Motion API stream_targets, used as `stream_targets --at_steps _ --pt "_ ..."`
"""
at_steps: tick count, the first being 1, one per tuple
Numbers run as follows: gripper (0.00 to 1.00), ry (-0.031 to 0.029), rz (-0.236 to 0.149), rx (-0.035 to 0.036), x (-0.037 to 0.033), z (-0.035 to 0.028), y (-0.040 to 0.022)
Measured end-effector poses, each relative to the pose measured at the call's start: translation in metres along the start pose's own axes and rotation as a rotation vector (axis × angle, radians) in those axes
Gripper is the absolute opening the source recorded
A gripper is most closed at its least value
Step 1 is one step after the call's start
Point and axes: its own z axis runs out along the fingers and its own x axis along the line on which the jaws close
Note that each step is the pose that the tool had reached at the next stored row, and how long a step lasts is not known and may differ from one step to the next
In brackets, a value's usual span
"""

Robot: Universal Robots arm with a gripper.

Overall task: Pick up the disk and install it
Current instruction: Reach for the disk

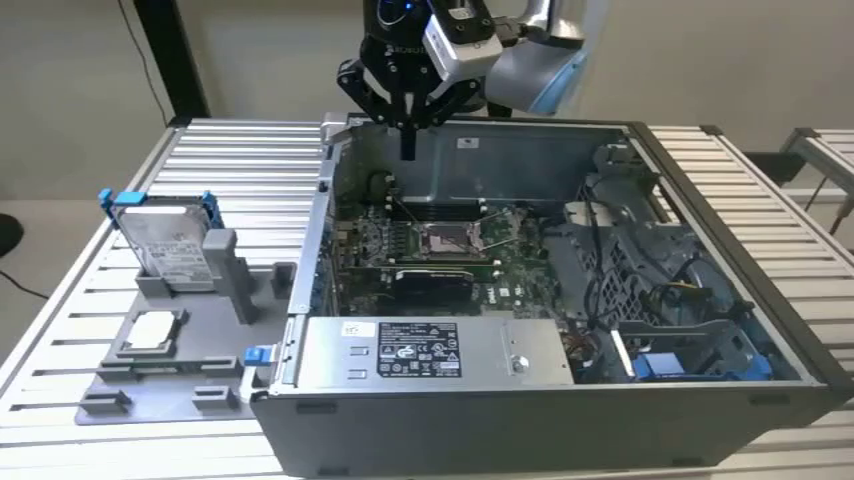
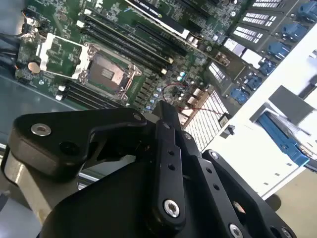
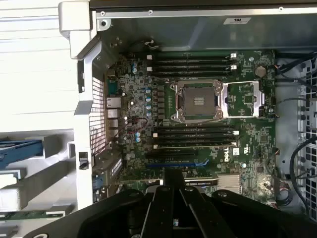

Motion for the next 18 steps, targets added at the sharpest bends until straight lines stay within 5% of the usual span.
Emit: stream_targets --at_steps 9,18 --pt "0.0 0.0 0.0 0.0 0.0006 0.0 0.0" --pt "0.0 0.0001 0.0 -0.0019 0.0091 -0.0002 -0.0006"
